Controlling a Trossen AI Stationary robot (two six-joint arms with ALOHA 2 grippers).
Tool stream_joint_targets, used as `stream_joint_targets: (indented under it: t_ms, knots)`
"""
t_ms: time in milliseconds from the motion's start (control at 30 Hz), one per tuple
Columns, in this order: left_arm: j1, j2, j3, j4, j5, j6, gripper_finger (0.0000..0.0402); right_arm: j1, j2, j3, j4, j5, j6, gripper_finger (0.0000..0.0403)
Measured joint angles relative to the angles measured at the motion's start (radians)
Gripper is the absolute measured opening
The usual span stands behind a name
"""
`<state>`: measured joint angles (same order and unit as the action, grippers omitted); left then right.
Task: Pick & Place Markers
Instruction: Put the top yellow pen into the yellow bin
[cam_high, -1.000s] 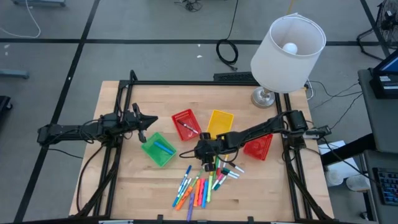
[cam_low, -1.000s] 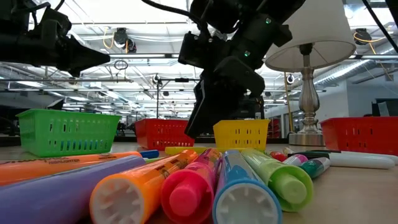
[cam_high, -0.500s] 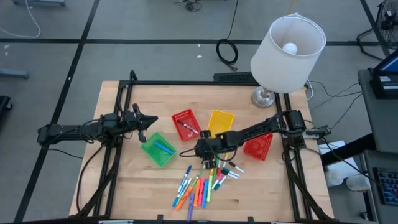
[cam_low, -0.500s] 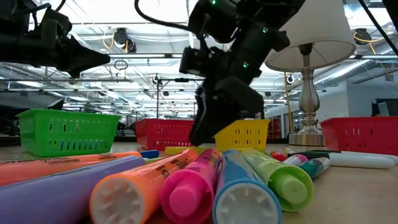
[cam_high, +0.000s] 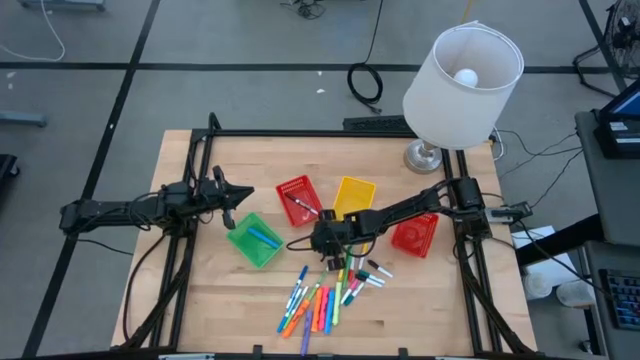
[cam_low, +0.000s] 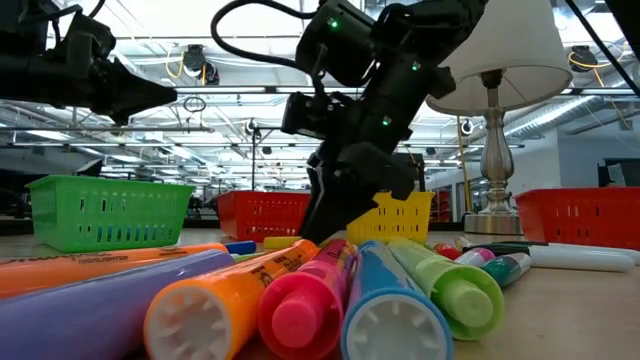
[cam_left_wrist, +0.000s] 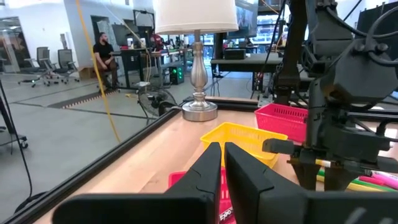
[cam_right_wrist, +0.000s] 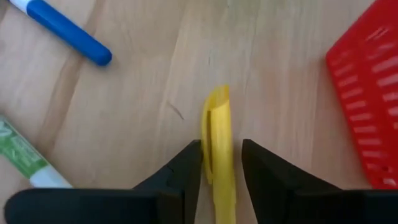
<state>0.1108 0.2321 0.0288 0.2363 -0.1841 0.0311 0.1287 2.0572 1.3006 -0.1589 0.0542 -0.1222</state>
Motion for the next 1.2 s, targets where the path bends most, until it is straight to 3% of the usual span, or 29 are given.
stream_joint_targets:
  t_ms: [367,967,1200]
  knots:
    - [0.0,0.0,0.0,0.0,0.0,0.0,0.0031,-0.003,0.005,-0.002,0.007,-0.004,-0.023,0.0028]
    - [0.0,0.0,0.0,-0.001,0.0,0.009,0.0031,0.025,-0.095,-0.006,0.076,-0.003,-0.05,0.0004]
    - [0.0,0.0,0.0,0.0,0.0,0.004,0.0031,0.03,-0.112,-0.007,0.076,0.047,-0.084,0.0002]
